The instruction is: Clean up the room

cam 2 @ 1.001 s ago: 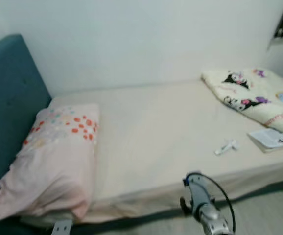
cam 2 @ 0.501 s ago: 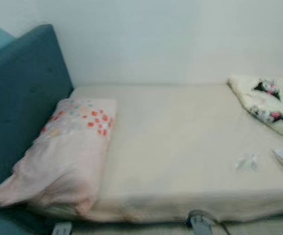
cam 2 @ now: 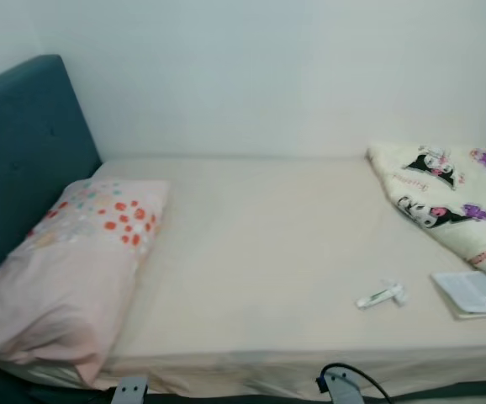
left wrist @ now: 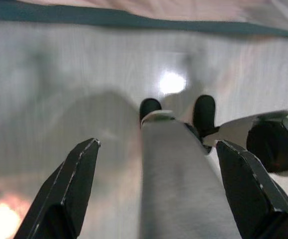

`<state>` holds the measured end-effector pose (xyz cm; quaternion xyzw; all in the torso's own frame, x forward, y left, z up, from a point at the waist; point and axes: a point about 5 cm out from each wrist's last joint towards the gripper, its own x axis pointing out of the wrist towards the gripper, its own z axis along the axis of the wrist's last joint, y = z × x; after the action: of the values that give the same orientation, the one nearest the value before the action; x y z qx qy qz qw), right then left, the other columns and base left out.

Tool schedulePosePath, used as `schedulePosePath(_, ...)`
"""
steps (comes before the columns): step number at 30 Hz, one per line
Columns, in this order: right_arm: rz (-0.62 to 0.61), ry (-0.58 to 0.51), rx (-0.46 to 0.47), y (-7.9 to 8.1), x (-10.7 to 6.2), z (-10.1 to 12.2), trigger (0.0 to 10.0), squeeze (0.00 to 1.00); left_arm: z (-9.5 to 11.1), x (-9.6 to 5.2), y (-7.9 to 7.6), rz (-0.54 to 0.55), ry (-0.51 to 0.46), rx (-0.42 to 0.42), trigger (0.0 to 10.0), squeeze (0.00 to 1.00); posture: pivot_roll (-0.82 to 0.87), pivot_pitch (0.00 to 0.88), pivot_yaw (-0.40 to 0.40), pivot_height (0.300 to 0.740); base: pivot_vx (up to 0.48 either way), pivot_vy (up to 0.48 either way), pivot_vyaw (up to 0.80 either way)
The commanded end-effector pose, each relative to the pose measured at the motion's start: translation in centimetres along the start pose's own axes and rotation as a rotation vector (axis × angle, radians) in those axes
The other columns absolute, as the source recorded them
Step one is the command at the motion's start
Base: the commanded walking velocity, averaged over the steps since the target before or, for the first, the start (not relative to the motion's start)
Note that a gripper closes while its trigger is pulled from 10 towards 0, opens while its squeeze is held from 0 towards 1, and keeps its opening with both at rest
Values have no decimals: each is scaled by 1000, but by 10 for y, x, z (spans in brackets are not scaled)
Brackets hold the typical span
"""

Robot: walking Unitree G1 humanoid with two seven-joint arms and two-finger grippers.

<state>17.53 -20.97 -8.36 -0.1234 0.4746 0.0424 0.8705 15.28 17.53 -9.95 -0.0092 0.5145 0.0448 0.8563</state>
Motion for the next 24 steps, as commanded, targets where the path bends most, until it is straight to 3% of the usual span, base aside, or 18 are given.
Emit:
schedulePosePath(1,-13,11,12,-4,-1,-5,10000,0,2,0,2,-3,0,7,10000,0,-68,0,-59,740,0,-480,0)
schedulePosePath(5,-10,9,34,-6,-1,-5,10000,0,4,0,15,12,-2,2,10000,0,-68,0,-59,740,0,-480,0)
schedulePosePath(6,-6,3,61,-8,-1,-2,10000,0,6,-2,36,33,-10,-14,10000,0,-71,0,-59,740,0,-480,800)
schedulePosePath(8,-6,3,61,-8,-1,-2,10000,0,6,-2,36,33,-10,-14,10000,0,-71,0,-59,740,0,-480,800)
schedulePosePath(10,-17,-13,78,-11,0,3,10000,0,7,-4,54,52,-24,-35,10000,0,-71,0,-60,740,0,-480,800)
schedulePosePath(13,-46,-38,98,-15,1,12,10000,0,6,-7,66,55,-46,-47,10000,0,-70,0,-57,740,0,-480,669)
schedulePosePath(20,-81,-94,126,-21,2,30,10000,0,9,-6,60,37,-78,-51,10000,0,-69,0,-51,740,0,-480,116)
schedulePosePath(24,-49,-222,143,-23,3,65,10000,0,24,-2,41,6,-105,-46,10000,0,-78,0,-41,740,0,-480,161)
